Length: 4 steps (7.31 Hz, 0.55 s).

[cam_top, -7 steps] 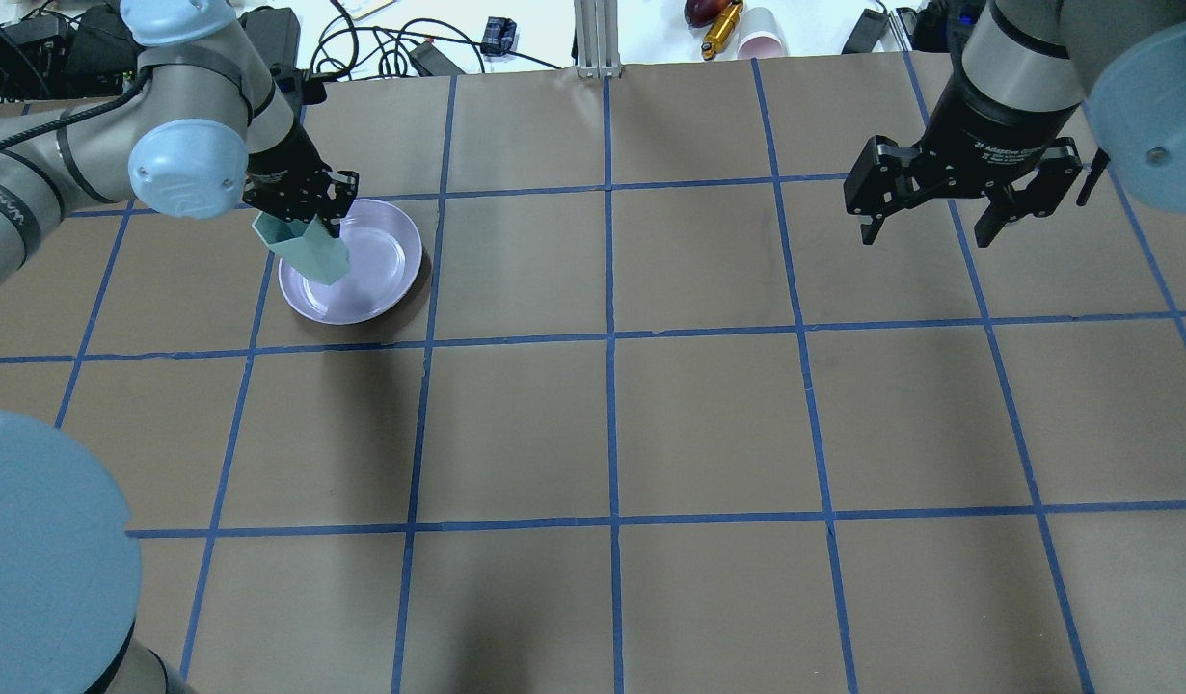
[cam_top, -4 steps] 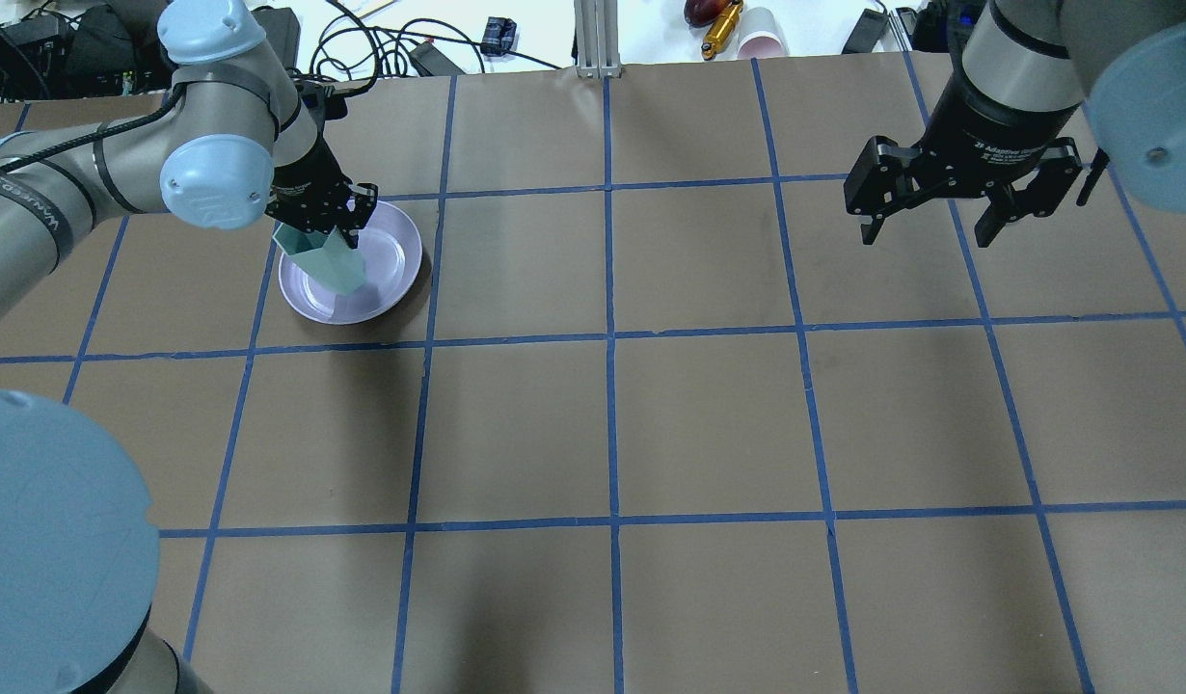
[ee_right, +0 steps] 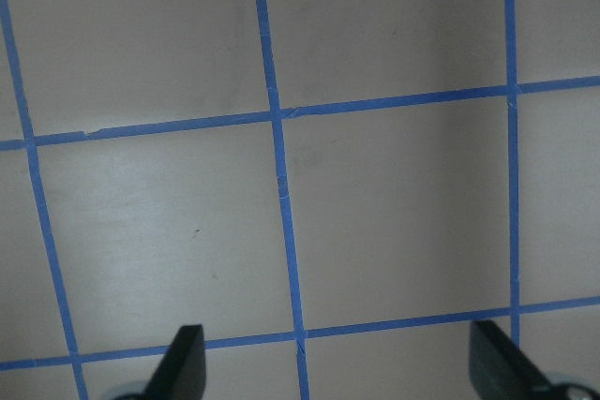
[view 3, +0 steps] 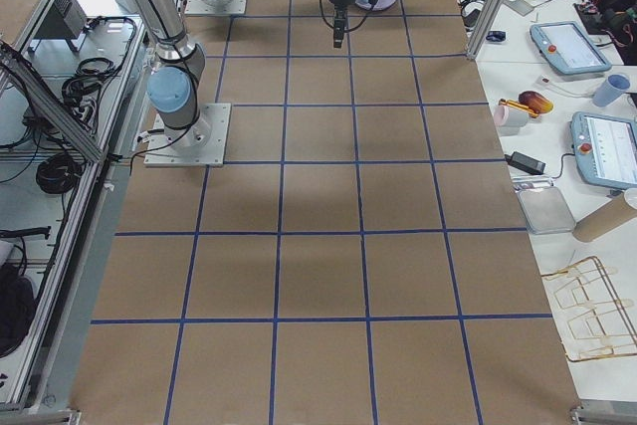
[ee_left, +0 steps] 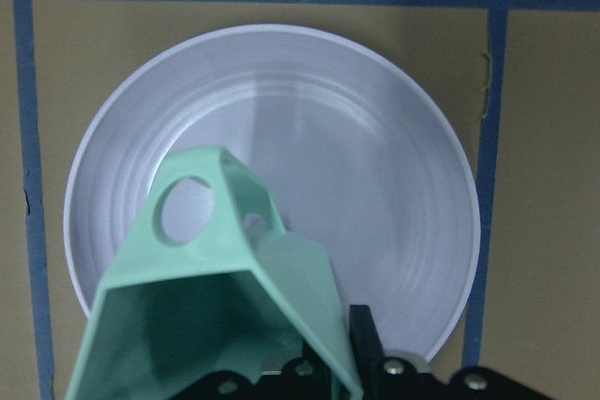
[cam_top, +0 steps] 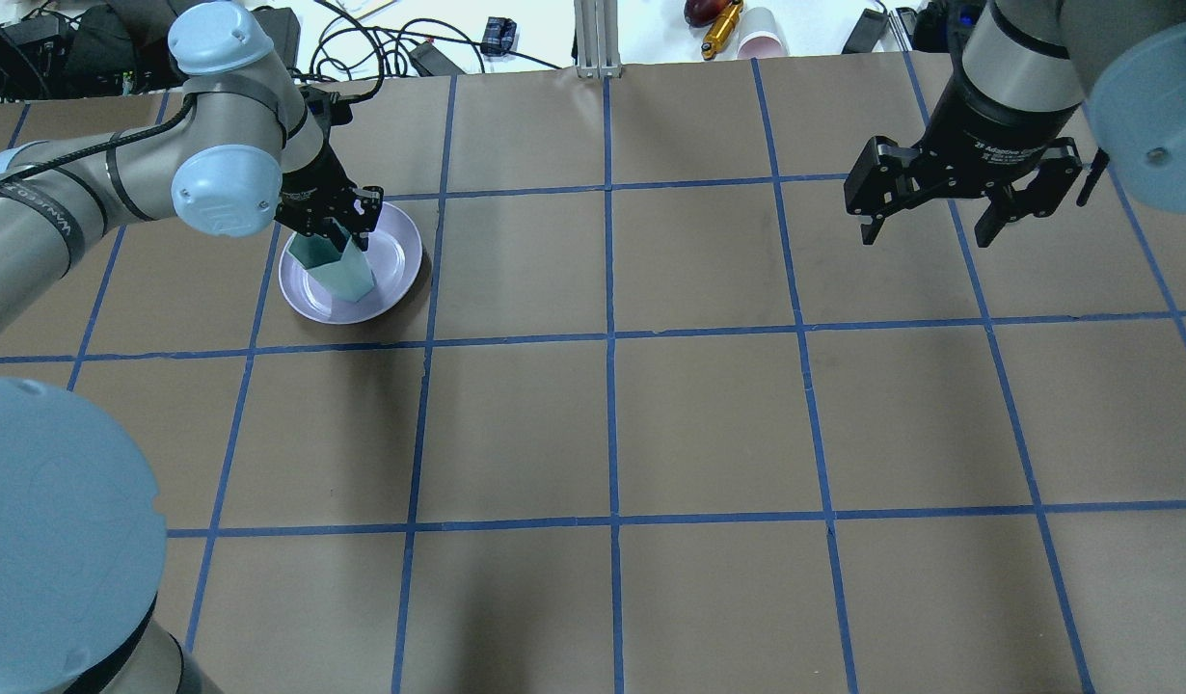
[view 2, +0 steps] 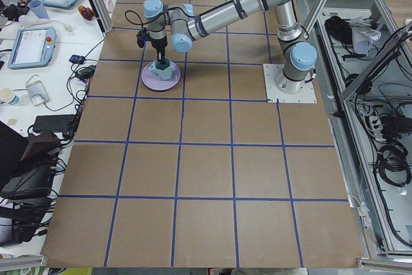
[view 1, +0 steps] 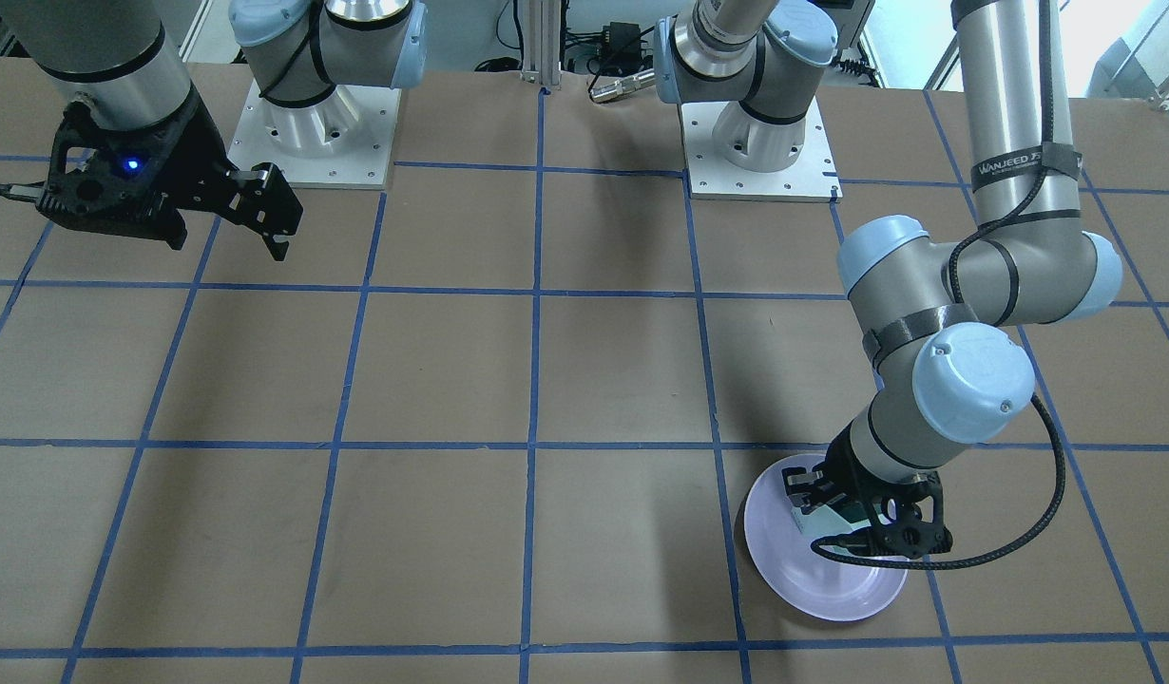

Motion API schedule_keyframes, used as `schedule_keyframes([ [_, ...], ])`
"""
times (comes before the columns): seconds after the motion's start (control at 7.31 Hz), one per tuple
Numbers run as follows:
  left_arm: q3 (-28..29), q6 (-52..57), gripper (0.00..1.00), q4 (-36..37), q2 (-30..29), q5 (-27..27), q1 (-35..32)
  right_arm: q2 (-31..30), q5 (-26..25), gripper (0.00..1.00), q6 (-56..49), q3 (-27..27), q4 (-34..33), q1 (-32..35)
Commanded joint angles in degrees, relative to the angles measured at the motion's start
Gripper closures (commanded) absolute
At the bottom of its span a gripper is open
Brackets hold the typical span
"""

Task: Flip cup and place on plate
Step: 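Lower the cup onto the plate and open the left gripper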

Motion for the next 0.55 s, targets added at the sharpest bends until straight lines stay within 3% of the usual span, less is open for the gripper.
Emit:
schedule_keyframes([
  [0.0,0.0,0.2,0.00,-1.0,1.7,0.3,-0.1,0.0,0.0,0.00,0.0,-0.1,0.0,0.0],
  [0.41,0.6,1.2,0.00,-1.9,5.6,0.8,-0.4,0.0,0.0,0.00,0.0,0.0,0.0,0.0],
])
